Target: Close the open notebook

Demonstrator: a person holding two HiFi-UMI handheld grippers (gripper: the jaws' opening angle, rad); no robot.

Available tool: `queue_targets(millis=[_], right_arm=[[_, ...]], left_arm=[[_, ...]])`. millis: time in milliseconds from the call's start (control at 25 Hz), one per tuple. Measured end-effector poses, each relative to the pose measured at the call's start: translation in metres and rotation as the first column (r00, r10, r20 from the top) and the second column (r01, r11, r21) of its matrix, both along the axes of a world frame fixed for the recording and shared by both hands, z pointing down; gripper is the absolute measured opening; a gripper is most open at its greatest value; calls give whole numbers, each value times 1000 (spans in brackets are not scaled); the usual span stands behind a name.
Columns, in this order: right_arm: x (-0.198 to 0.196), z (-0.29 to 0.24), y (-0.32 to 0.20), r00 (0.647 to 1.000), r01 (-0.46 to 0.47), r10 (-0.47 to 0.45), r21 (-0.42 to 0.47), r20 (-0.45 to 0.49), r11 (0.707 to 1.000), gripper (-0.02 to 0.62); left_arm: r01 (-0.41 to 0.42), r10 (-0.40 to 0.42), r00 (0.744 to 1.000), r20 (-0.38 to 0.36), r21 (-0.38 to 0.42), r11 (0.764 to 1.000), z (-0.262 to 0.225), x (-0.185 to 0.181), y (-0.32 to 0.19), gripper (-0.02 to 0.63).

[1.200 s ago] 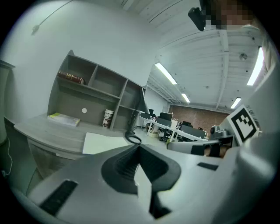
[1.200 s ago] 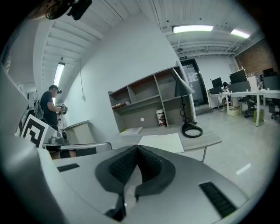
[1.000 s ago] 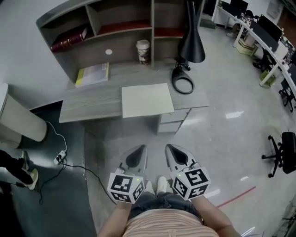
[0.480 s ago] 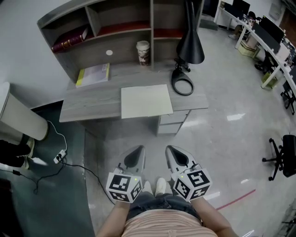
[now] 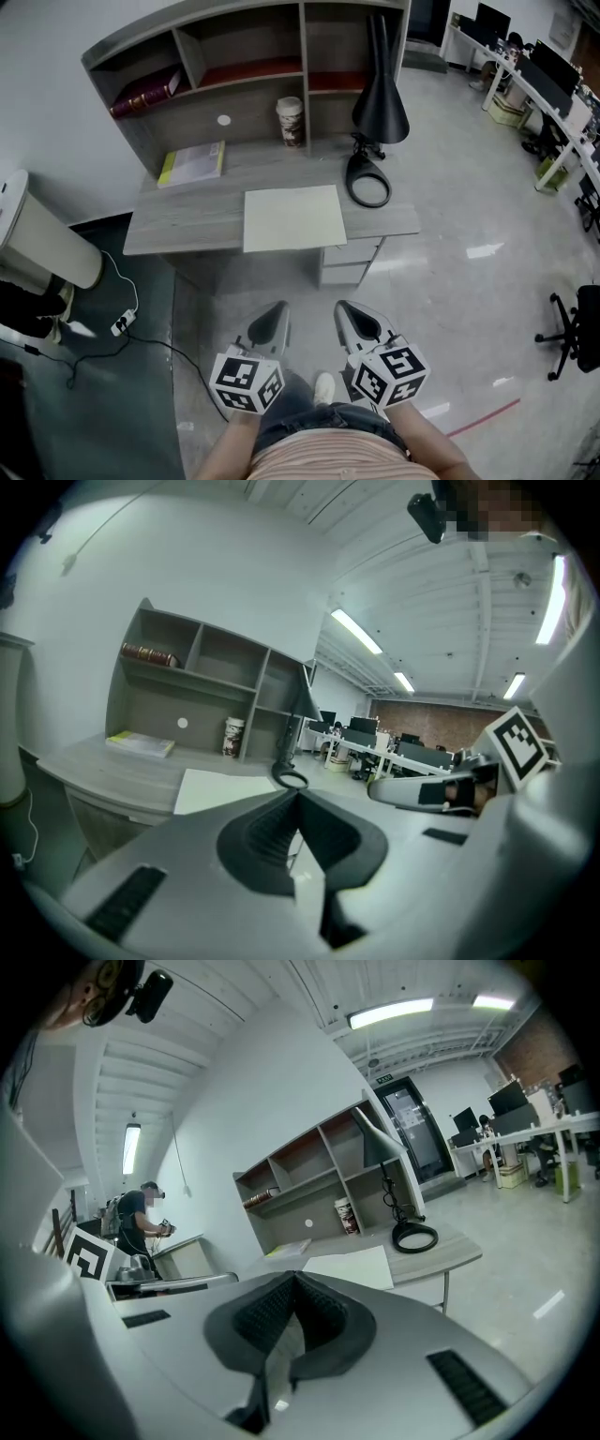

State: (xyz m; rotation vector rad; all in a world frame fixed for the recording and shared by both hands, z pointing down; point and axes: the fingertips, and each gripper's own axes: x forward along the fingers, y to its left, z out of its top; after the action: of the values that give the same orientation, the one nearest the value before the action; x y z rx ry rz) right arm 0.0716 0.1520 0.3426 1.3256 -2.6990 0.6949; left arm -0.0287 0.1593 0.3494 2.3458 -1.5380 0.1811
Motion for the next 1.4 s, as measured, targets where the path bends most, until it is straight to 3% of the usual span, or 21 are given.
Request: queue_targets(millis=[320,720,1120,1400], right_arm=[[8,-1,-7,1000,17,-17,-2,6,1000,8],[-3,6,-40,1000,21,-21,-23,11,1000,8],[-27,18,-112,1000,1,-1,-61,-1,998,8],[-57,21,-168,999,-15,13,-74,-33,997,8]], left_arm=[[12,-12,1000,13,11,1000,-4,9,-11,11],[9,-10,999,-31,-17,1000,4,2,-48,11],[13,-21,994,-111,-77,997,25,-30,-121,11],[-9,-3,994,-108,-113,994,37,-57,-176,11]])
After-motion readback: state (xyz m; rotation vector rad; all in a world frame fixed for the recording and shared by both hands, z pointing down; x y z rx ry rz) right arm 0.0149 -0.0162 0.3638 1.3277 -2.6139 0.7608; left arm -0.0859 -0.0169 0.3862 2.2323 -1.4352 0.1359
